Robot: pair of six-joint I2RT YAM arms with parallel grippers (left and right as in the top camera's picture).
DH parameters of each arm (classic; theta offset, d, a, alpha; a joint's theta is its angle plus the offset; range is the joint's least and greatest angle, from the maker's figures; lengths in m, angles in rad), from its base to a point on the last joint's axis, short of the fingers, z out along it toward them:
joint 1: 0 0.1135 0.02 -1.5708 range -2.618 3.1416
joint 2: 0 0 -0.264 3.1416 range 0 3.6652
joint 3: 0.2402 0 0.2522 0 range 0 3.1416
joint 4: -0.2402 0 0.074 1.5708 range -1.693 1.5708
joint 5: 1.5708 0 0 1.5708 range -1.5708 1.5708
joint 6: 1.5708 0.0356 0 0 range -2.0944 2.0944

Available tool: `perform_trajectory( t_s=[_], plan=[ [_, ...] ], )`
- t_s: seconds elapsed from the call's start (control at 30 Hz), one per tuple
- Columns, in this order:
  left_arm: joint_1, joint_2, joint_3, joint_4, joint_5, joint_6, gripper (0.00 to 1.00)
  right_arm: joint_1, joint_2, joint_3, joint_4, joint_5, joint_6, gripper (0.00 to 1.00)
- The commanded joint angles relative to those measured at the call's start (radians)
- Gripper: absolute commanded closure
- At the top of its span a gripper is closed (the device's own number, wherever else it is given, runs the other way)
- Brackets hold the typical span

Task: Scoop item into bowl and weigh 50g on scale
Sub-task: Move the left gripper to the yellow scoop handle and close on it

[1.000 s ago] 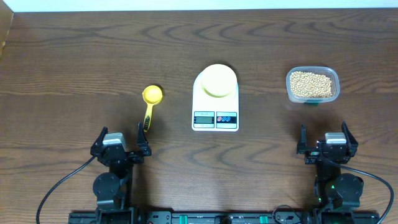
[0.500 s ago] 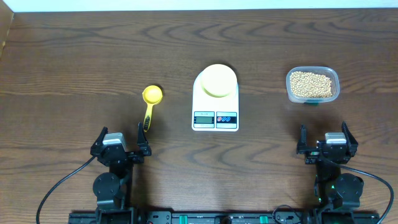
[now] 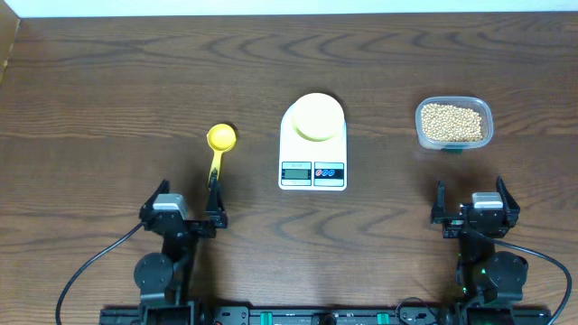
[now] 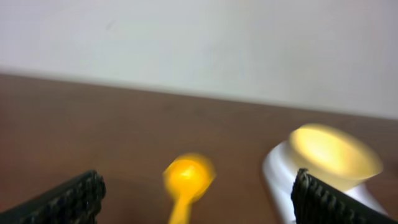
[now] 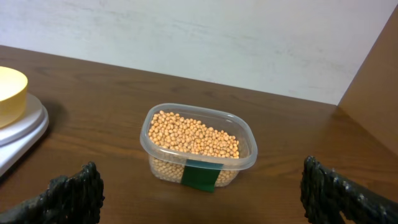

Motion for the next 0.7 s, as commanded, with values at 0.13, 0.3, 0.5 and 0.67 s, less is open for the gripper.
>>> perform_trajectory(
  t_s=[0.13, 0.3, 0.5, 0.67],
  plan=[
    [0.001, -0.005, 0.011, 0.262, 0.202, -0.047, 0.02, 0.007, -0.004, -0.001, -0.004, -0.005, -0.006, 0.01],
    [0.001, 0.020, 0.125, 0.260, 0.193, 0.143, 0.02, 0.007, -0.004, -0.001, -0.004, -0.005, -0.006, 0.01],
    [0.012, 0.272, 0.503, -0.146, 0.119, 0.165, 0.02, 0.007, -0.004, -0.001, -0.004, -0.005, -0.006, 0.01],
    [0.012, 0.595, 0.835, -0.607, 0.129, 0.165, 0.02, 0.007, -0.004, -0.001, -0.004, -0.005, -0.007, 0.01]
  ],
)
